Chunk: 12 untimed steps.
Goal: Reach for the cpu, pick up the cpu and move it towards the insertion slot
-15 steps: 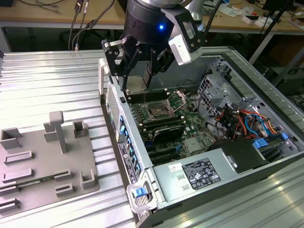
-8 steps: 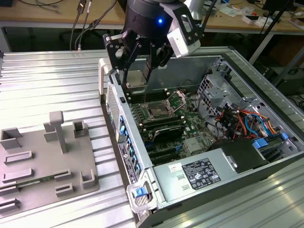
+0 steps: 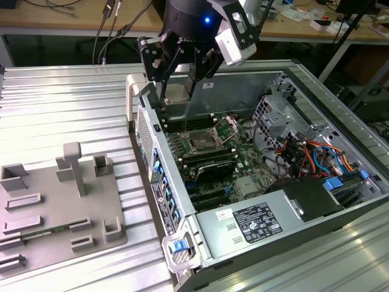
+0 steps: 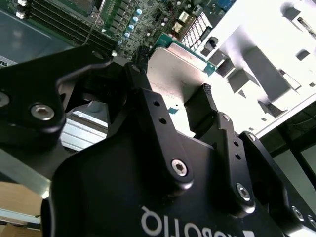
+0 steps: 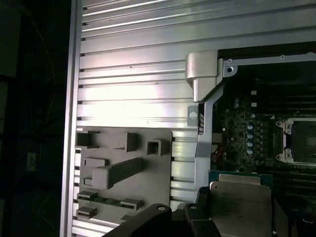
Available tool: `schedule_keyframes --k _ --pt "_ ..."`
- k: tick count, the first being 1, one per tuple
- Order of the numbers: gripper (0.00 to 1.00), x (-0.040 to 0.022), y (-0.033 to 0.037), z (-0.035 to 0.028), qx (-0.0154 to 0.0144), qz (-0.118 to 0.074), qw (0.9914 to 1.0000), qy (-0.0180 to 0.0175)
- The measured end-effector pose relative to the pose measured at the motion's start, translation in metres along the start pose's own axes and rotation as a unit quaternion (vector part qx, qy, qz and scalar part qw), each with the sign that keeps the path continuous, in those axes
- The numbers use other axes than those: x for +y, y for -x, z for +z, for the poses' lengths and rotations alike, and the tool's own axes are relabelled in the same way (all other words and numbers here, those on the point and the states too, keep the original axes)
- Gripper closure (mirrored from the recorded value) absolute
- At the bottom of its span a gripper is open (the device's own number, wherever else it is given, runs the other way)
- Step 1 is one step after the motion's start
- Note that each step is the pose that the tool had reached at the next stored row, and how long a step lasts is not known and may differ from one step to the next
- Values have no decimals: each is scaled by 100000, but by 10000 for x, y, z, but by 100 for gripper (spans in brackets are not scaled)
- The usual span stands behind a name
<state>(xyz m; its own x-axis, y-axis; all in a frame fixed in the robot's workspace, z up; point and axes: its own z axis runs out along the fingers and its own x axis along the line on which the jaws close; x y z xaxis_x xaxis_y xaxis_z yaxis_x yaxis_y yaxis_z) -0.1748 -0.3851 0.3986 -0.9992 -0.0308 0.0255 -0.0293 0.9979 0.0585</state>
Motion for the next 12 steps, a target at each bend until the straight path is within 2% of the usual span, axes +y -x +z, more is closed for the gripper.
schedule_keyframes --k 4,12 --pt "45 56 96 2 2 6 100000 -3" --pt "45 163 344 7 2 4 100000 10"
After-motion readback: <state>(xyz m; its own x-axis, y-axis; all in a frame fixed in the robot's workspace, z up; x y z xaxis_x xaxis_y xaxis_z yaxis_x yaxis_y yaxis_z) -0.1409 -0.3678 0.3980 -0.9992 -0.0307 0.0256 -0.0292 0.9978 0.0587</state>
